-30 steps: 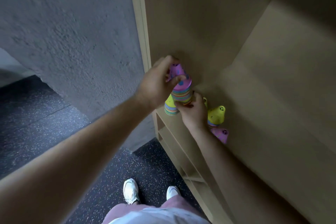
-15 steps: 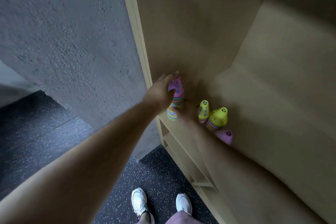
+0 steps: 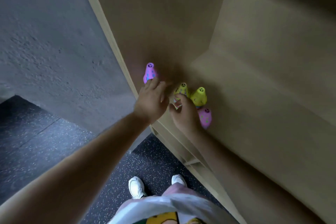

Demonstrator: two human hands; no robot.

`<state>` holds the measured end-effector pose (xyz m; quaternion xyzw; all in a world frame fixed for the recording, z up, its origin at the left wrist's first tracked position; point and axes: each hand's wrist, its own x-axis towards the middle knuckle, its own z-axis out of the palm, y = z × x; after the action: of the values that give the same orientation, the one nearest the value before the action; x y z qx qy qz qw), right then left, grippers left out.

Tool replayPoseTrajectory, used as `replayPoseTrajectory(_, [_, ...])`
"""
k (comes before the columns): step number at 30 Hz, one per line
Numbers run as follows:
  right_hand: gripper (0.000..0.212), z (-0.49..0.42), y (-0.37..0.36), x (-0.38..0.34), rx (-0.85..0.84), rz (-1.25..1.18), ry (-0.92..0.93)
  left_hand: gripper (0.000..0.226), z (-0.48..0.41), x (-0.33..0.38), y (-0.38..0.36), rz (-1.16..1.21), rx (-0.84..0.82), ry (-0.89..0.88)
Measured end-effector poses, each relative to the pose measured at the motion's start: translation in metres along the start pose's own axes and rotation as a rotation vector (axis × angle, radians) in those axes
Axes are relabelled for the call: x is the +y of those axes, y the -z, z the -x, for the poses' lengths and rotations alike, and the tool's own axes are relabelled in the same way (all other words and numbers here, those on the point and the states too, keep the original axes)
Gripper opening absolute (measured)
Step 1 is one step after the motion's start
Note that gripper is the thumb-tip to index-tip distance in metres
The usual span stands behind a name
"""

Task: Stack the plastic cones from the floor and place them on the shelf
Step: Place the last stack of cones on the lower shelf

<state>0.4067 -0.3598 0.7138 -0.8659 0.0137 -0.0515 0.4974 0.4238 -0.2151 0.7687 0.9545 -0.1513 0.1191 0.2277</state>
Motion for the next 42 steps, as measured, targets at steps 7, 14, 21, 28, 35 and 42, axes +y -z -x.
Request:
replayPoseTrajectory(7, [0.024,0.046,0.082,0.044,0.177,0.058,0.023,0.043,0.017,0.063,-0.072,0.232,-0.176,-0.101])
replayPoseTrajectory(14, [0.027,0.048,0.095,0.099,0.028,0.182,-0.182,0.074,0.02,0.083,-0.11,0.152,-0.412,-0.033])
replayPoseTrajectory(21, [0.059,0.035,0.066,0.156,-0.182,0.065,-0.451,0.041,0.029,0.078,-0.116,0.298,-0.355,0.137])
replayPoseTrajectory(28, [0.077,0.024,0.043,0.166,-0.236,-0.287,-0.598,0.042,0.047,0.063,-0.113,0.452,-0.286,0.257])
replayPoseTrajectory(35, [0.06,0.033,0.036,0.136,-0.193,-0.36,-0.475,0.048,0.048,0.054,-0.08,0.458,-0.138,0.276])
replayPoseTrajectory(42, [0.052,0.013,0.042,0.037,-0.215,-0.396,-0.151,0.043,0.016,0.055,0.023,0.302,0.092,0.099])
